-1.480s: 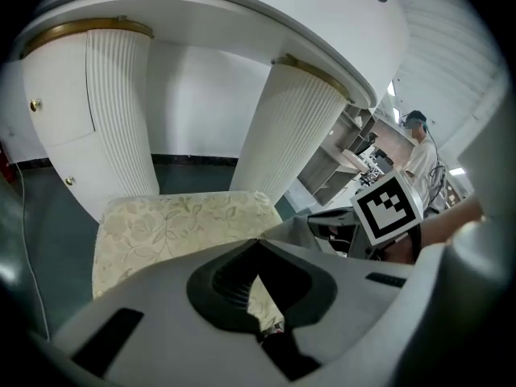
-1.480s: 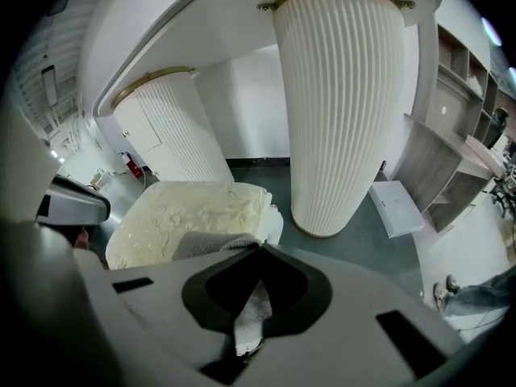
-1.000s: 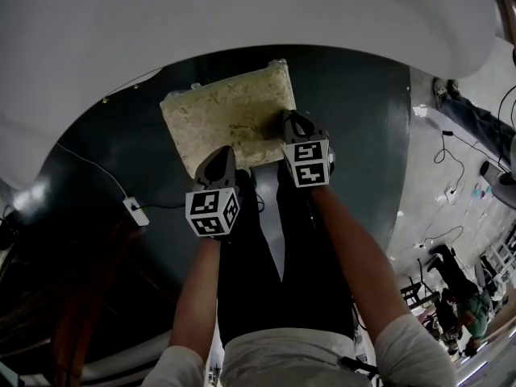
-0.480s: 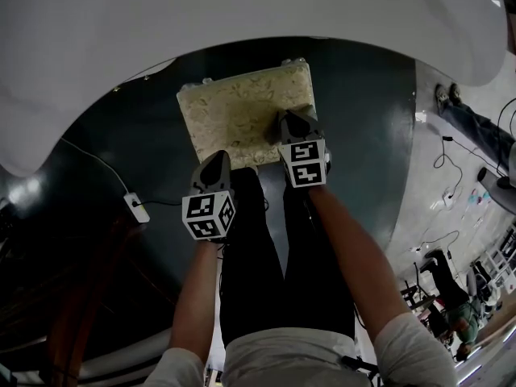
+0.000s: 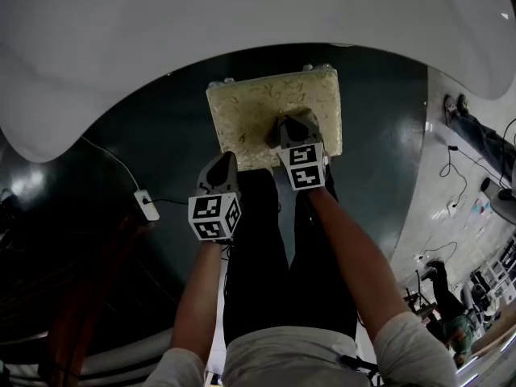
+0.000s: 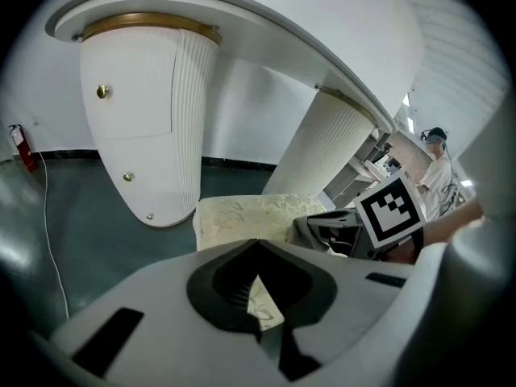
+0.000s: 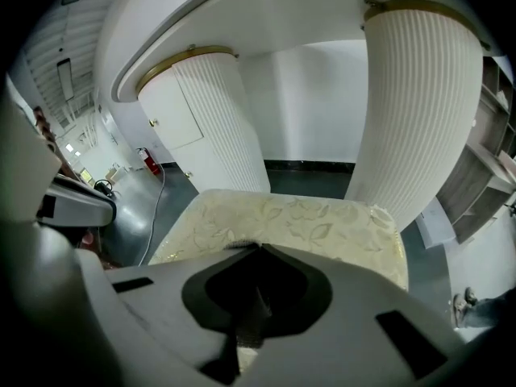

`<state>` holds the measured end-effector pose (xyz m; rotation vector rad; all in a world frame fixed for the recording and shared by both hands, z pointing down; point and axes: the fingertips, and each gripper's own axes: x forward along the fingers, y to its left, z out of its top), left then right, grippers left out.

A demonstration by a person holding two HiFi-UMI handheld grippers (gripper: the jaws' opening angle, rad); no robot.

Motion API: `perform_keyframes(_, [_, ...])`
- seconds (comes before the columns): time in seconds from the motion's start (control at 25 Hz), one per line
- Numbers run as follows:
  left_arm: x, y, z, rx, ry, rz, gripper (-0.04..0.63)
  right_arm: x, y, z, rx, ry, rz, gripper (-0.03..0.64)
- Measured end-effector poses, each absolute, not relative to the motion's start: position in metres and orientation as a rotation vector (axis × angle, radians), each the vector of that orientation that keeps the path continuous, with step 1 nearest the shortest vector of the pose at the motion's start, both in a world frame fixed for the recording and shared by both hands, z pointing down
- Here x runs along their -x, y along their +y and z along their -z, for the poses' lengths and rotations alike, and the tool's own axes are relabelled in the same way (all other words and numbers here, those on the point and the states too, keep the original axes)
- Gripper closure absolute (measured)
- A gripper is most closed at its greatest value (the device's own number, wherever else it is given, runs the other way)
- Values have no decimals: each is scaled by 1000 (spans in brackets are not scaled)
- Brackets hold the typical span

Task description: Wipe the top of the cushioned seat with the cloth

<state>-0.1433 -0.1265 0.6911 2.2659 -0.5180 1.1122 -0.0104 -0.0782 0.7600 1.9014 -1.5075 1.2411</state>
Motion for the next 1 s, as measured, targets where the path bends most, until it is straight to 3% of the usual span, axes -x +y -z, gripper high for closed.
perform_keyframes(1.0, [234, -195, -684, -2235, -646, -1066, 581, 139, -158, -762, -1702, -1666, -1213, 603])
